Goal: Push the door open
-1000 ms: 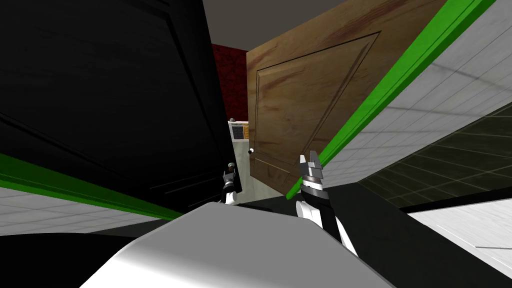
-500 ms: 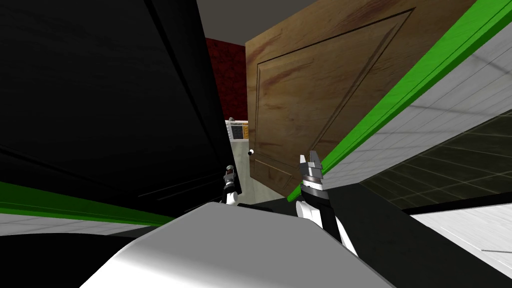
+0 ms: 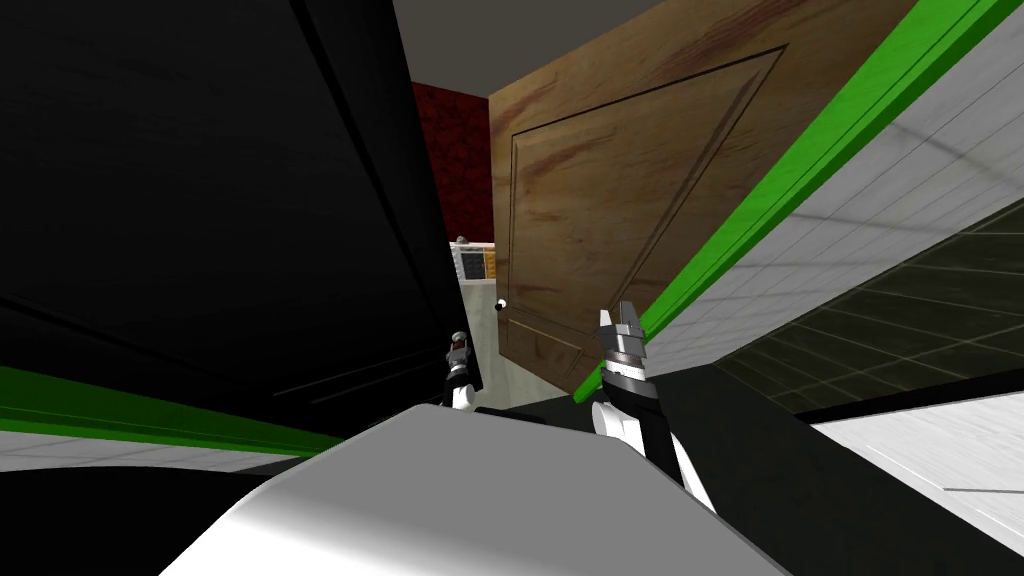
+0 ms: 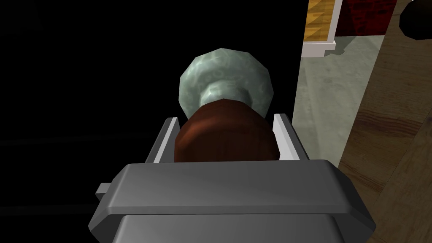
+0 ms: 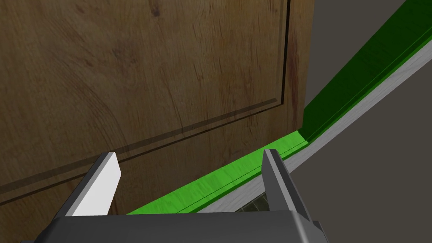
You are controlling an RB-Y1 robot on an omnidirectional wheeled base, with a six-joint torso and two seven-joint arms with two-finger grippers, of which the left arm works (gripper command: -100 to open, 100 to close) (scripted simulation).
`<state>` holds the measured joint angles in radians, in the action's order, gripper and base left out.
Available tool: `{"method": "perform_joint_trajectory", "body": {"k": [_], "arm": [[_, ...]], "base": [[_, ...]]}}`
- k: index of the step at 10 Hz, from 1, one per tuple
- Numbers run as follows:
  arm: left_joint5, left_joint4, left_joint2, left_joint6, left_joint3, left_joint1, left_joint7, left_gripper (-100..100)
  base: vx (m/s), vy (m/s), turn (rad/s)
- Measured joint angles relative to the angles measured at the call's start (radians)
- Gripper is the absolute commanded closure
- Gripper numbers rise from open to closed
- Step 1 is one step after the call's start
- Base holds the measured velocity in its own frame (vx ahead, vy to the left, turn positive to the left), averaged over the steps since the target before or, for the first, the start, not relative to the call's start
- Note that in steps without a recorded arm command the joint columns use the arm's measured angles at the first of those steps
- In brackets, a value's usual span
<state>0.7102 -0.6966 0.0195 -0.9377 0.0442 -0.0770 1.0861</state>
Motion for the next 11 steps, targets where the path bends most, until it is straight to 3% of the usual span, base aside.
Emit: {"method": "perform_joint_trajectory", "body": {"k": [5,7,9,10,11], "arm": [[0.020,0.006,0.003,-0.021,-0.103,-0.020,-0.030,100],[0.026,0.060,0.008,-0.055,-0.147,-0.054,-0.023,100],[0.033,0.001,0.001,-0.033,-0.175,-0.030,-0.052,100],[0.038,0.022,0.003,-0.044,-0.199,-0.043,-0.053,100],[0.045,-0.002,-0.003,-0.040,-0.226,-0.035,-0.069,100]], "base": [[0.103,0.066,-0.131],[0.066,0.068,-0.114],[0.060,0.051,-0.127],[0.077,0.074,-0.157],[0.067,0.077,-0.057]]}}
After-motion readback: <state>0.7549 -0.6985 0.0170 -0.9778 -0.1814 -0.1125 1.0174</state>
